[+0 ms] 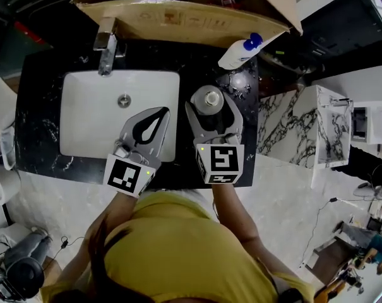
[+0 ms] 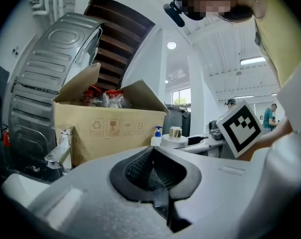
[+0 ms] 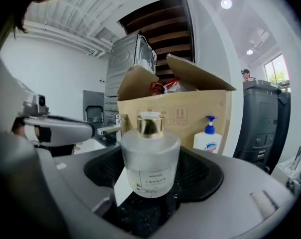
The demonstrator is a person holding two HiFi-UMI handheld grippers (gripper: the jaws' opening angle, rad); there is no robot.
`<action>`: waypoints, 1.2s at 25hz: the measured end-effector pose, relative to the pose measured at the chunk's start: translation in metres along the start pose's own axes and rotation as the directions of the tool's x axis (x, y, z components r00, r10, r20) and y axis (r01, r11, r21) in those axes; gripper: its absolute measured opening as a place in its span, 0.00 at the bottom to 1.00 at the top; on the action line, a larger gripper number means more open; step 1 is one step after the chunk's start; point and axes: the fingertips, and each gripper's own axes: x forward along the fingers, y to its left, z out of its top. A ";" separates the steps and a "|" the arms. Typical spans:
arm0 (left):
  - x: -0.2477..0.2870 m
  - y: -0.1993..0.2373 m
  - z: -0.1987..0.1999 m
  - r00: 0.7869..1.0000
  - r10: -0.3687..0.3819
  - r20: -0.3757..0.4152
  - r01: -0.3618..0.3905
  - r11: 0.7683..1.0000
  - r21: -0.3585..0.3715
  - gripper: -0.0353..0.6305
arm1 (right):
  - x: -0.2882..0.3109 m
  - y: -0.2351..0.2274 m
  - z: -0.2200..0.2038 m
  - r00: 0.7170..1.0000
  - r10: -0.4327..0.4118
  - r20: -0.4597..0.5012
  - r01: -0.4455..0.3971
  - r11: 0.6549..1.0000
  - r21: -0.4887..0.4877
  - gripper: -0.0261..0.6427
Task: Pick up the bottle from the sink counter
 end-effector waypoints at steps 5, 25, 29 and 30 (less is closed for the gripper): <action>0.002 -0.008 0.016 0.999 -0.027 0.027 0.026 0.999 0.024 0.06 | -0.033 -0.003 0.025 0.997 -0.055 0.046 0.055 0.998 0.011 0.52; -0.010 -0.031 0.035 0.998 -0.059 0.035 0.057 0.996 0.064 0.06 | -0.102 -0.024 0.033 0.972 -0.220 0.082 0.213 0.974 0.081 0.52; -0.011 -0.032 0.036 0.997 -0.062 0.037 0.059 0.996 0.067 0.06 | -0.104 -0.025 0.035 0.970 -0.224 0.091 0.217 0.973 0.081 0.52; -0.011 -0.033 0.036 0.998 -0.061 0.035 0.059 0.996 0.068 0.06 | -0.104 -0.025 0.036 0.970 -0.224 0.095 0.217 0.973 0.080 0.52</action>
